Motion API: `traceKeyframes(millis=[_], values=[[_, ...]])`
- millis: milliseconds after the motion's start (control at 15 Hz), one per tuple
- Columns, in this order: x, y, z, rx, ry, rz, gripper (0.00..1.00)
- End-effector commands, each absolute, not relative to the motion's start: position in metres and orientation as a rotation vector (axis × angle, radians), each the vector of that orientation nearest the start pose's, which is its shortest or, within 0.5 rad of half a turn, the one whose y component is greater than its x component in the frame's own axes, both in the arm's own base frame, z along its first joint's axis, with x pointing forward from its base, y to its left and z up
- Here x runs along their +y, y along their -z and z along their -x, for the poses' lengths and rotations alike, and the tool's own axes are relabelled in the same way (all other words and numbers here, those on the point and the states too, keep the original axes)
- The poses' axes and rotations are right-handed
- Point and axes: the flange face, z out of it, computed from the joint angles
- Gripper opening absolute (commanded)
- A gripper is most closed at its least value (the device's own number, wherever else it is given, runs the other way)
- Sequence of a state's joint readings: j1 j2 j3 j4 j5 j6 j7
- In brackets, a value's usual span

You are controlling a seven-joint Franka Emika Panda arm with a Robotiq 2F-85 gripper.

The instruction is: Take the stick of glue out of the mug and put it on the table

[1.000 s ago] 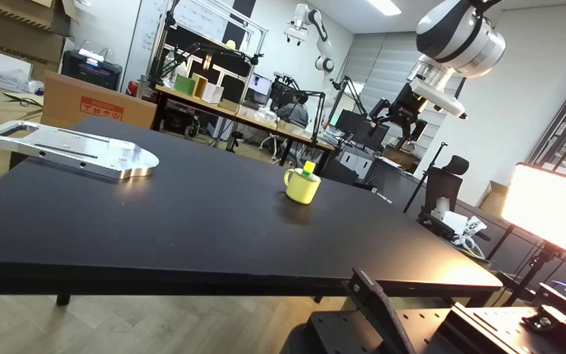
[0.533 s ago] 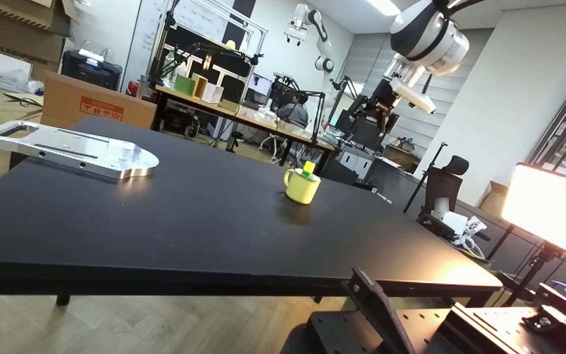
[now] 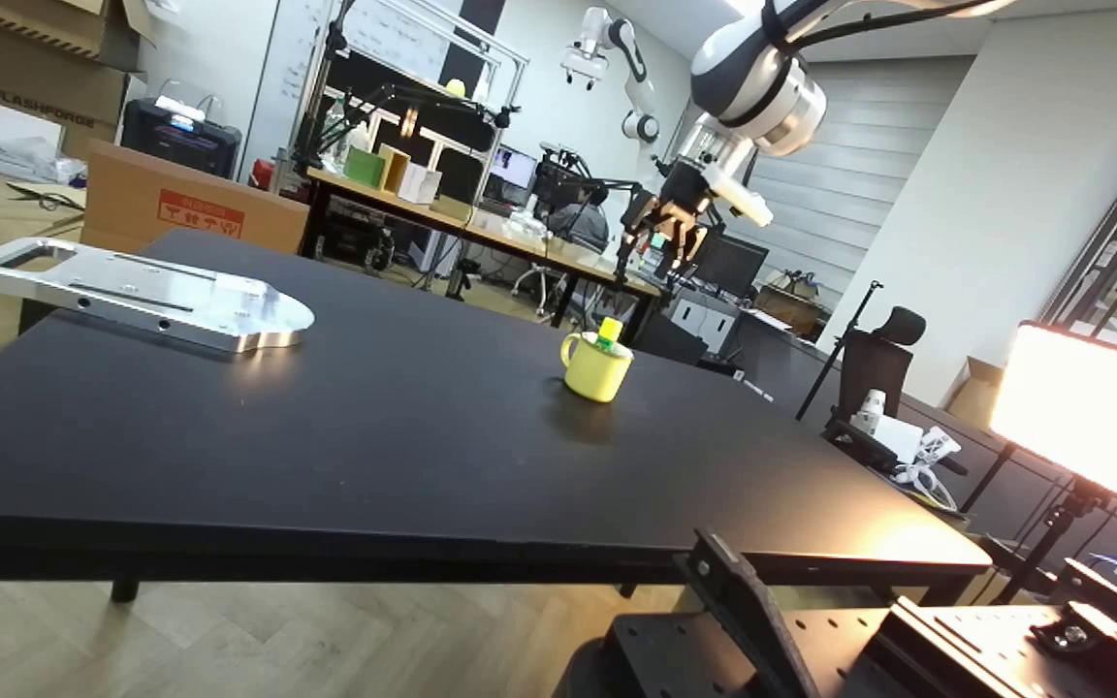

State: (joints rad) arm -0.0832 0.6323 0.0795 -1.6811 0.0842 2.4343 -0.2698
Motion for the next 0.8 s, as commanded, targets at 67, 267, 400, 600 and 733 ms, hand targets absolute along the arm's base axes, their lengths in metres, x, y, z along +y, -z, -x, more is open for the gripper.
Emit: traceKeyframes(millis=[67, 267, 400, 600, 733], values=[[-0.017, -0.214, -0.731, -0.367, 0.186, 3.003, 1.0], [-0.018, -0.184, -0.733, -0.357, 0.078, 2.993, 1.0], [-0.018, -0.168, -0.733, -0.358, 0.03, 2.984, 1.0], [-0.017, -0.149, -0.732, -0.357, -0.029, 2.971, 1.0], [-0.015, -0.14, -0.734, -0.35, -0.028, 2.97, 0.75]])
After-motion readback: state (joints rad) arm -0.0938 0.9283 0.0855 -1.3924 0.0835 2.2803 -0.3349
